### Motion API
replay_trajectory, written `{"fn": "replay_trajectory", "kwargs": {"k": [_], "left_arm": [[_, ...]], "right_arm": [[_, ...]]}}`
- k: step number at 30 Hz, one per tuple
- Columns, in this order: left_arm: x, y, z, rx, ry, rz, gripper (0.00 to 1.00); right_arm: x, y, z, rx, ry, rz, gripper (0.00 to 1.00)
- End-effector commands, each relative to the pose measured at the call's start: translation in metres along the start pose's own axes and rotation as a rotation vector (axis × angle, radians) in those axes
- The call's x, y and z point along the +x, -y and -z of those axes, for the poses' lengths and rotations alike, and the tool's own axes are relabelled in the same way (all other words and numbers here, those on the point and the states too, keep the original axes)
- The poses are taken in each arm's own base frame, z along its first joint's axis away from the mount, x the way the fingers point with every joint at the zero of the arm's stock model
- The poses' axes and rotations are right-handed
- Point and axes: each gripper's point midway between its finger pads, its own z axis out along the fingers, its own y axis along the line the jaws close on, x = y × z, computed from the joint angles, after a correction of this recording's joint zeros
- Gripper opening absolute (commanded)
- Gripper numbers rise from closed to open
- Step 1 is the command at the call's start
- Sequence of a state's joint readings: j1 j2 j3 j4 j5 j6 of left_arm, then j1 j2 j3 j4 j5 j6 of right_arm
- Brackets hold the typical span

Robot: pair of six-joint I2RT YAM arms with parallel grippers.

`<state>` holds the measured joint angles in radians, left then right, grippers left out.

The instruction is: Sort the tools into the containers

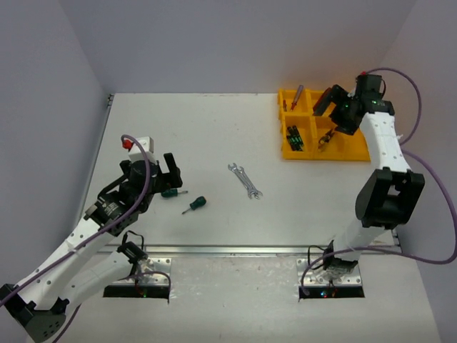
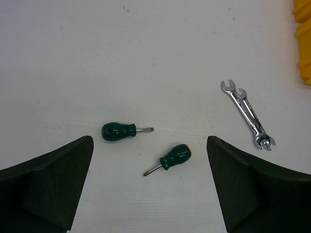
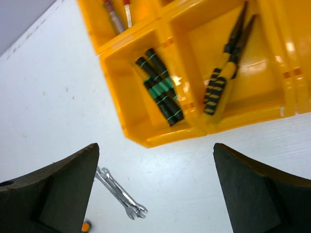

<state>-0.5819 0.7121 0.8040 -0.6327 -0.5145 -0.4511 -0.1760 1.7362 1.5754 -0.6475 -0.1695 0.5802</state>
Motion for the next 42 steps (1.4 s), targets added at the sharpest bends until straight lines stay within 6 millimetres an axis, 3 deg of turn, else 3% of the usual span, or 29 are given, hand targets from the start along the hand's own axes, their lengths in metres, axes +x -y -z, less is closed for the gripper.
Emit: {"fn": "replay_trajectory", "kwargs": {"k": [1,4,10,15,18,21,22,24,27,33,36,42], "left_arm": [[-0.015,-0.002,0.000,-0.033,0.041,0.029,1.00],[-0.017,-0.008,0.001,-0.060,0.056,0.046,1.00],[-0.020,-0.013,0.004,-0.079,0.072,0.061,1.00],[-0.019,-0.013,0.004,-0.078,0.072,0.061,1.00],[-0.019,-0.015,0.004,-0.091,0.071,0.063,1.00],[-0.022,-0.023,0.004,-0.138,0.078,0.076,1.00],[-0.023,-0.027,0.005,-0.158,0.084,0.085,1.00],[-0.028,-0.035,0.008,-0.192,0.105,0.119,1.00],[-0.036,-0.045,0.018,-0.202,0.156,0.163,1.00],[-0.038,-0.042,0.020,-0.172,0.168,0.168,1.00],[-0.036,-0.038,0.017,-0.158,0.151,0.148,1.00],[-0.035,-0.034,0.016,-0.133,0.144,0.138,1.00]], "right_arm": [[0.067,-0.067,0.015,-0.057,-0.042,0.299,0.99],[0.150,-0.117,0.019,-0.176,-0.115,0.500,0.99],[0.257,-0.152,0.016,-0.215,-0.241,0.793,0.97],[0.293,-0.155,0.004,-0.143,-0.290,0.878,0.86],[0.334,-0.181,0.014,-0.262,-0.321,0.906,0.81],[0.363,-0.208,0.024,-0.358,-0.327,0.857,0.81],[0.367,-0.215,0.024,-0.349,-0.301,0.849,0.83],[0.373,-0.217,0.016,-0.238,-0.252,0.790,0.99],[0.394,-0.237,0.023,-0.219,-0.150,0.727,0.99],[0.412,-0.229,0.020,-0.018,-0.137,0.487,0.99],[0.421,-0.225,0.014,-0.024,-0.129,0.374,0.99],[0.429,-0.240,0.001,0.009,-0.119,0.316,0.99]]}}
